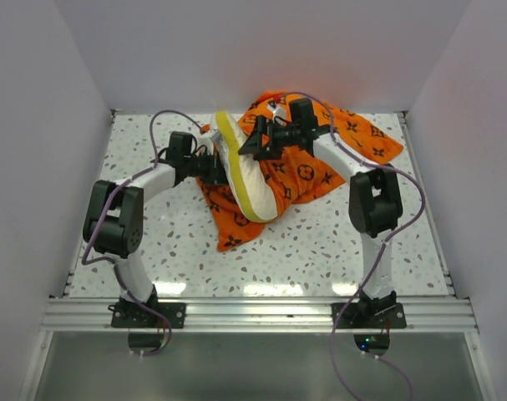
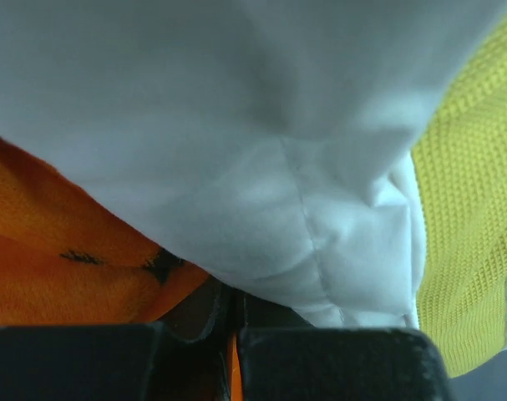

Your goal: Put the pillow into the pillowcase

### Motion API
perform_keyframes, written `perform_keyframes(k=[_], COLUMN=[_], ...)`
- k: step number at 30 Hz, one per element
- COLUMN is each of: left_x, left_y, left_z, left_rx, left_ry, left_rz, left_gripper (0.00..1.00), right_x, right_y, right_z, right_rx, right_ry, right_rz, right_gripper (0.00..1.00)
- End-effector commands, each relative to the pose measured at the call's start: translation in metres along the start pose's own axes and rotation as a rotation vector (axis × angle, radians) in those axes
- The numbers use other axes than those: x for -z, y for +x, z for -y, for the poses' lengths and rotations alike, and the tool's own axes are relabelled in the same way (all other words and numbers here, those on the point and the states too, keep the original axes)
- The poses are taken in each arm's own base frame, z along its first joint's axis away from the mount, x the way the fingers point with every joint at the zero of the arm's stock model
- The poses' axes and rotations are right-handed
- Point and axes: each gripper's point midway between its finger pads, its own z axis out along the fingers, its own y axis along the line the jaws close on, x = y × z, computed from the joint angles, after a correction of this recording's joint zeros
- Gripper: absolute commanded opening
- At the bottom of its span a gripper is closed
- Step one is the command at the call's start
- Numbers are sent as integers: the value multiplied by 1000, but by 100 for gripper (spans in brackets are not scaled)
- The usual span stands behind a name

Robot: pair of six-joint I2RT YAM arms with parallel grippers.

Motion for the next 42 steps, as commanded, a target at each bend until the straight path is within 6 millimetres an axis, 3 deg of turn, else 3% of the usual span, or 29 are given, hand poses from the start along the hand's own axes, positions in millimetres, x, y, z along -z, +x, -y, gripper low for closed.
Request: perform_keyframes(k=[1,4,5,7,9,14,18,22,27,30,31,33,38,39,40,41,42], left_x=[5,5,5,5,5,6,5,4,2,1,1,1,-3,-3,-4,-4,-4], left_y=[-29,-31,-32,-33,-33,-34,-31,-31,-28,-26,-27,-26,-21,-20,-20,-18,-20], left_z=[32,32,32,32,32,33,31,31,28,26,26,28,24,24,26,27,27], left_rx=[19,48,55,68,75,96,122,138,193,228,239,272,333,346,342,338,303], left_ry=[130,127,124,123,123,124,116,121,119,127,125,136,127,126,130,129,126], left_rz=[99,113,116,119,119,133,126,128,132,137,142,155,155,154,151,145,144], left_gripper=[0,0,0,0,0,0,0,0,0,0,0,0,0,0,0,0,0], right_x=[48,67,71,77,81,69,55,44,28,32,25,21,0,-5,-7,-12,-13], right_y=[20,41,58,84,95,125,144,149,160,163,164,153,128,117,112,110,105], right_z=[-27,-21,-13,-8,-7,-26,-30,-37,-25,-33,-25,-3,14,18,15,11,6], right_rx=[185,324,387,483,531,666,638,578,511,507,496,507,419,443,442,442,449], right_ry=[61,220,270,290,295,252,201,143,120,119,155,285,404,434,429,405,387], right_rz=[-104,-185,-253,-338,-362,-436,-520,-563,-643,-662,-636,-566,-338,-284,-248,-228,-212], right_gripper=[98,99,99,99,98,98,99,99,99,98,98,99,97,87,68,42,0])
